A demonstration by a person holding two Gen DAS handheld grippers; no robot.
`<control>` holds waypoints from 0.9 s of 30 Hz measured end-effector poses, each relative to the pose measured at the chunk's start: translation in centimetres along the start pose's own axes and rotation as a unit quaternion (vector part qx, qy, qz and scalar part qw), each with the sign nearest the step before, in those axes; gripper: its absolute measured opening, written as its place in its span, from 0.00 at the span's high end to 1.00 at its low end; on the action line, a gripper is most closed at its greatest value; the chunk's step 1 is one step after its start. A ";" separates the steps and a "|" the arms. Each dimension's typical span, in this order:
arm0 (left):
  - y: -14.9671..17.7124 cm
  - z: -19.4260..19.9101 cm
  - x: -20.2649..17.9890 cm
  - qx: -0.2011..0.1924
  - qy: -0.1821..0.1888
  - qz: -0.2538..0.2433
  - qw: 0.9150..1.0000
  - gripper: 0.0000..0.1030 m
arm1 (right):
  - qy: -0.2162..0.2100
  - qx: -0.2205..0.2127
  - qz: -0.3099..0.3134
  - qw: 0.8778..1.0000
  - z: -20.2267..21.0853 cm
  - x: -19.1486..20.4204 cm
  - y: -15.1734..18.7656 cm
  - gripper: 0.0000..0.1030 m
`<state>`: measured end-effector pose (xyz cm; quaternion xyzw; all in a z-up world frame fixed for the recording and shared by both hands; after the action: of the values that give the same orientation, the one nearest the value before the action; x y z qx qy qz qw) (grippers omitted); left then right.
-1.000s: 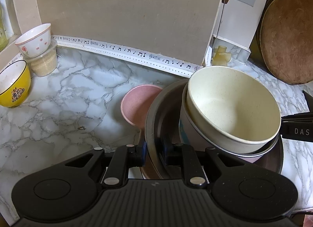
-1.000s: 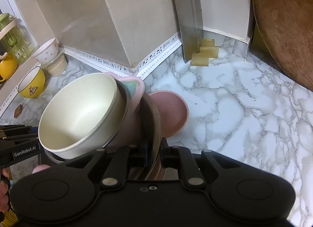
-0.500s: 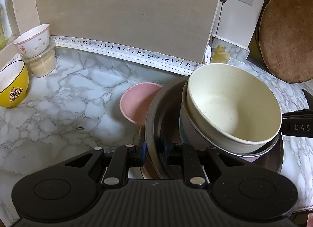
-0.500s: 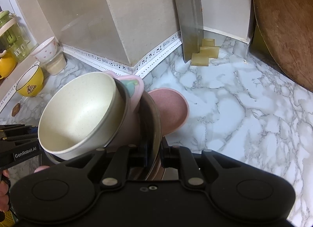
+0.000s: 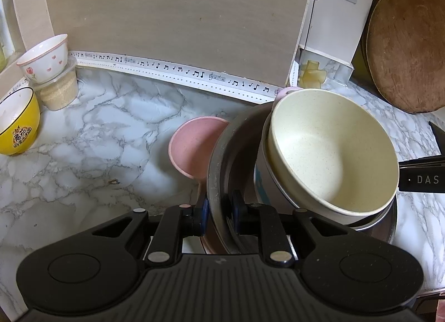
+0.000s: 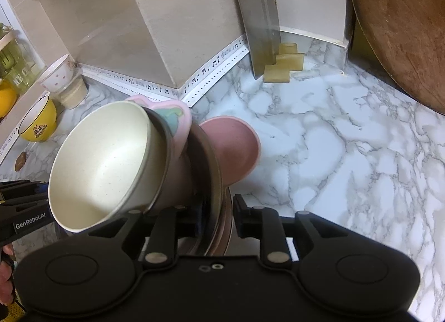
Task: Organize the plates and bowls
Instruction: 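Lower the nested bowls onto the pink bear plate and open both grippers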
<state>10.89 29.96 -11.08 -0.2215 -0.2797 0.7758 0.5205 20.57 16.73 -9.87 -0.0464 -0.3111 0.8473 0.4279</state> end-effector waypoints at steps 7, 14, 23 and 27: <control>-0.1 0.6 0.6 -0.003 0.000 0.003 1.000 0.75 | 0.009 -0.012 -0.001 1.000 1.3 -0.4 -0.1 0.68; -0.1 2.4 1.2 -0.029 0.006 0.006 1.000 0.47 | 0.014 -0.032 -0.009 0.999 3.6 -0.5 0.0 0.60; 0.3 5.5 -0.1 -0.056 0.004 -0.003 0.998 0.46 | 0.002 -0.086 0.016 0.996 7.9 0.6 0.7 0.38; 0.7 7.0 -1.2 -0.070 0.005 -0.008 0.997 0.41 | -0.008 -0.106 0.027 0.994 9.6 1.1 1.0 0.30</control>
<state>6.45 27.23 -6.27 -0.2595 -0.3323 0.7489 0.5113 15.87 12.39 -2.52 -0.0929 -0.4013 0.8213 0.3946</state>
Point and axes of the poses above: each gripper's, at about its wrist camera, not at the fingertips, and z roughly against the way its jaws point, x to its left, y to its underside, the point moved 3 cm from there along -z, roughly the way its jaws point
